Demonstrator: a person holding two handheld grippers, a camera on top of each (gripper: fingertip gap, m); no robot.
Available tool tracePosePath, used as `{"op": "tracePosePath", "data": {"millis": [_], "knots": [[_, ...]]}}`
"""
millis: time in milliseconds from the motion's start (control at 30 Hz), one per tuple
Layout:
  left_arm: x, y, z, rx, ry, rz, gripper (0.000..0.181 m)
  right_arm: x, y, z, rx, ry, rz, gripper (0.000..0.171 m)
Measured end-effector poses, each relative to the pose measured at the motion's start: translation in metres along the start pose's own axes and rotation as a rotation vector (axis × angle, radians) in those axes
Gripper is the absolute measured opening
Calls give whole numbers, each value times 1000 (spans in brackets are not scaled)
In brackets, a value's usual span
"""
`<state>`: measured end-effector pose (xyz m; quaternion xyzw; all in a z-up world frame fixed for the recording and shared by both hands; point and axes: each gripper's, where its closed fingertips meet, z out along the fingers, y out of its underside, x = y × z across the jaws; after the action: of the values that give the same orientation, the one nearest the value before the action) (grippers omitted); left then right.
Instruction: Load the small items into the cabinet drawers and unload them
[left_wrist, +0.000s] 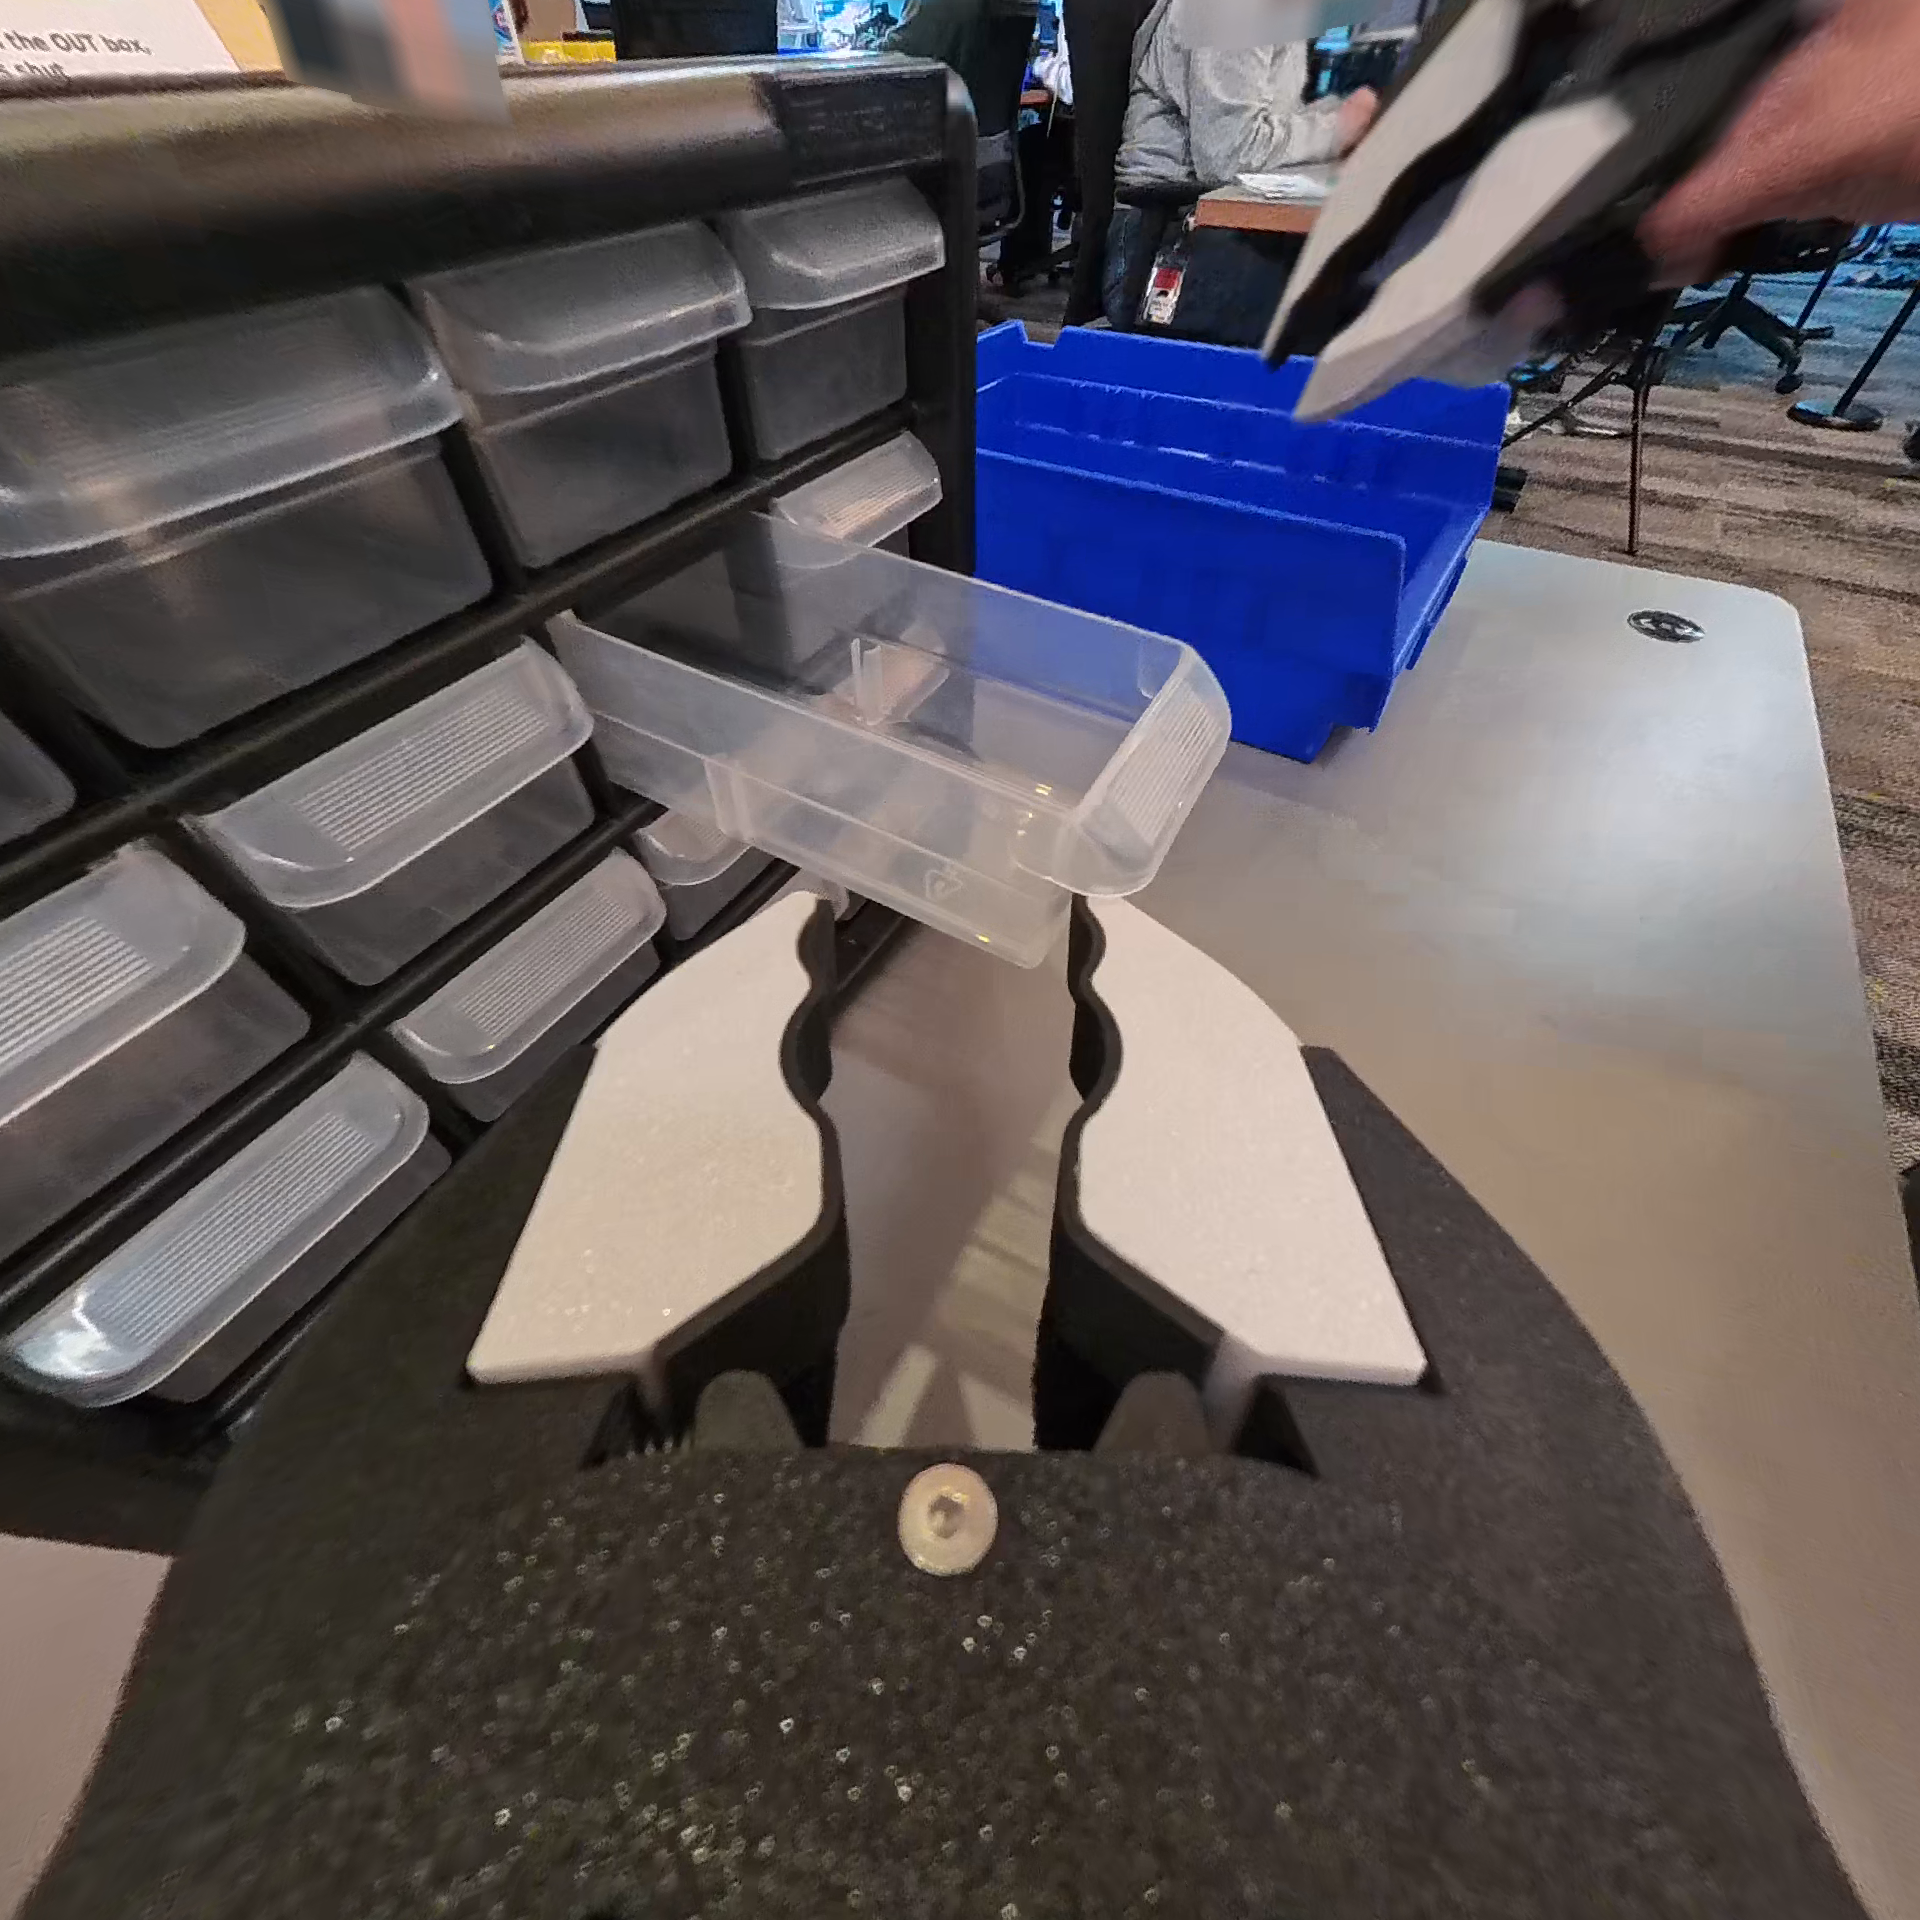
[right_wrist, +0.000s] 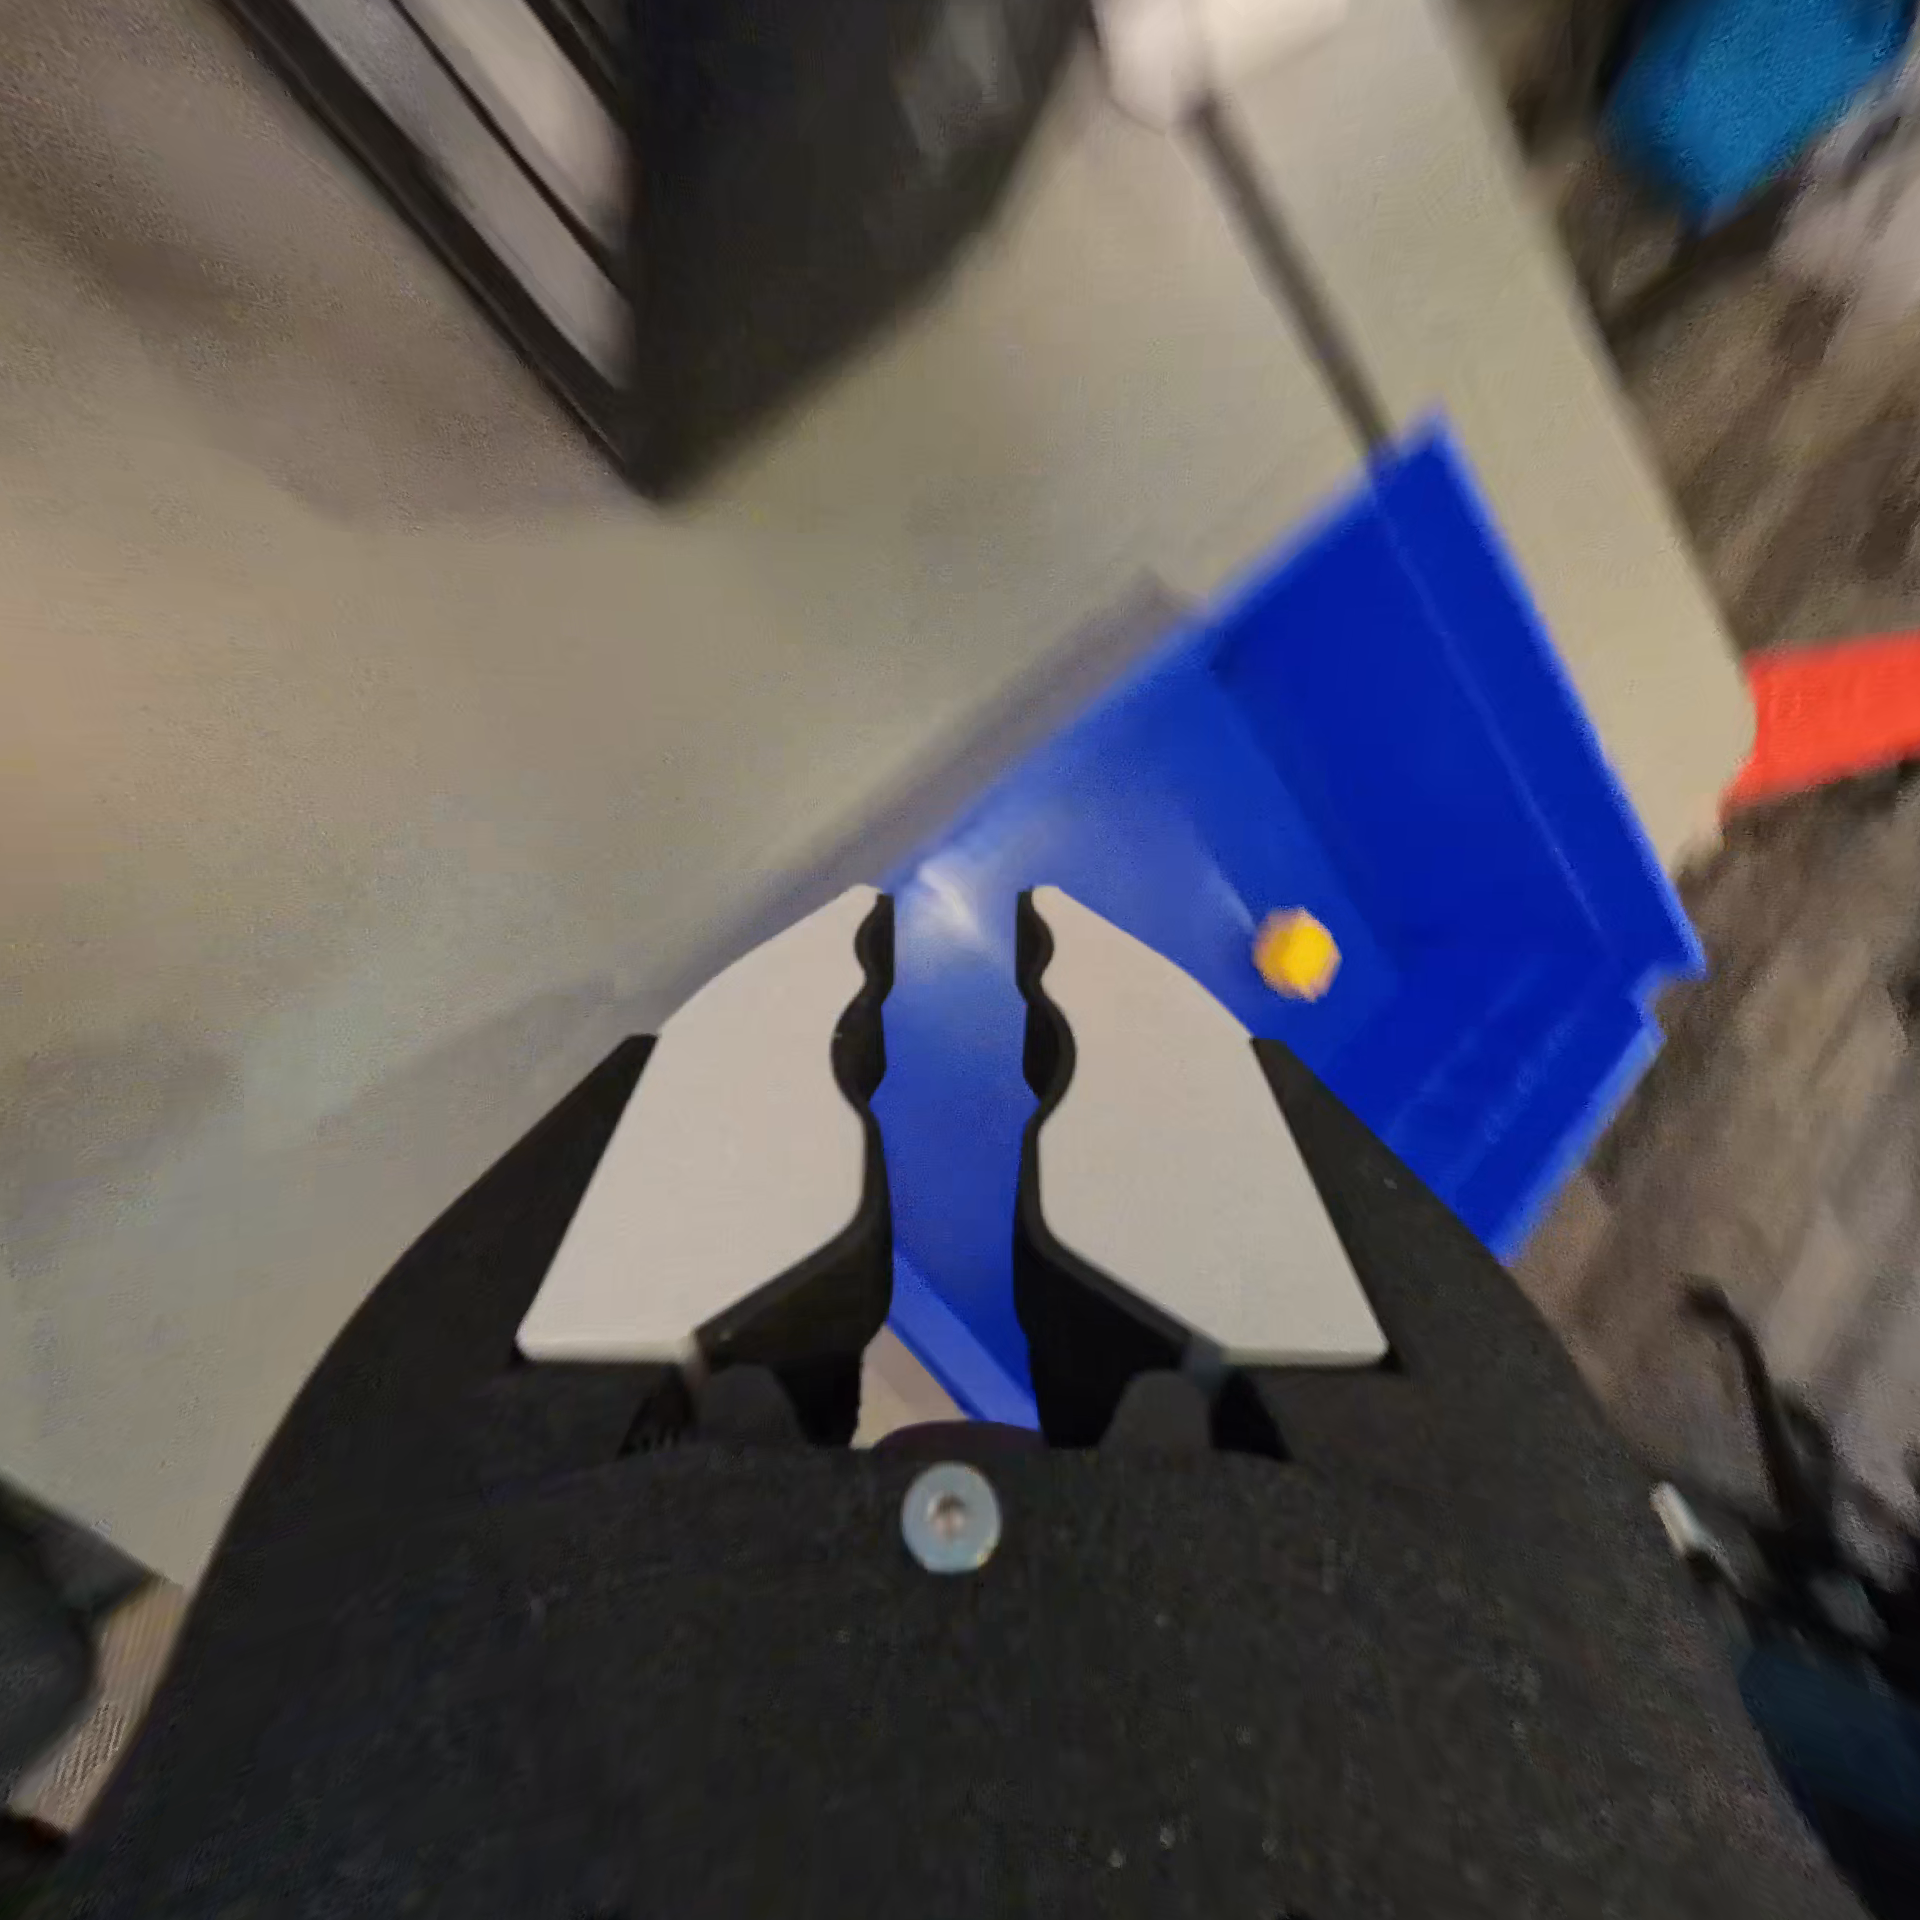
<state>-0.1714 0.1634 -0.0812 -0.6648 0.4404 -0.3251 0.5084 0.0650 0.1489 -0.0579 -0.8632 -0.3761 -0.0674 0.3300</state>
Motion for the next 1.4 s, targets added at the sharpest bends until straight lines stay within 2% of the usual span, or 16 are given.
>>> {"op": "tracePosePath", "data": {"millis": [67, 133, 167, 233, 400, 500, 700, 933, 1133, 1267, 1400], "knots": [[-1, 0, 0, 1, 2, -5, 43, -67, -50, -26, 294, -126, -16, 18], [-1, 0, 0, 3, 7, -17, 43, -139, -88, -35, 527, -304, -13, 15], [-1, 0, 1, 4, 10, -22, 43, -159, -100, -28, 591, -309, 28, 15], [-1, 0, 0, 8, 11, -28, 42, -170, -114, -3, 668, -193, 138, 25], [-3, -1, -1, 16, 7, -33, 42, -157, -123, 28, 751, -71, 336, 22], [-5, -1, -2, 15, 1, -30, 42, -151, -130, 27, 826, -124, 427, 20], [-6, 1, -4, 8, -1, -31, 43, -148, -139, 43, 804, -129, 433, 19], [-14, 7, -8, -9, -13, -42, 41, -119, -148, 70, 747, -120, 541, 13], [-18, 9, -10, -18, -20, -46, 41, -117, -147, 87, 698, -241, 698, 15], [-19, 8, -12, -14, -20, -48, 41, -134, -148, 69, 783, -199, 598, 0], [-17, 7, -11, -14, -18, -45, 41, -134, -169, 66, 819, -135, 522, 0]]}}
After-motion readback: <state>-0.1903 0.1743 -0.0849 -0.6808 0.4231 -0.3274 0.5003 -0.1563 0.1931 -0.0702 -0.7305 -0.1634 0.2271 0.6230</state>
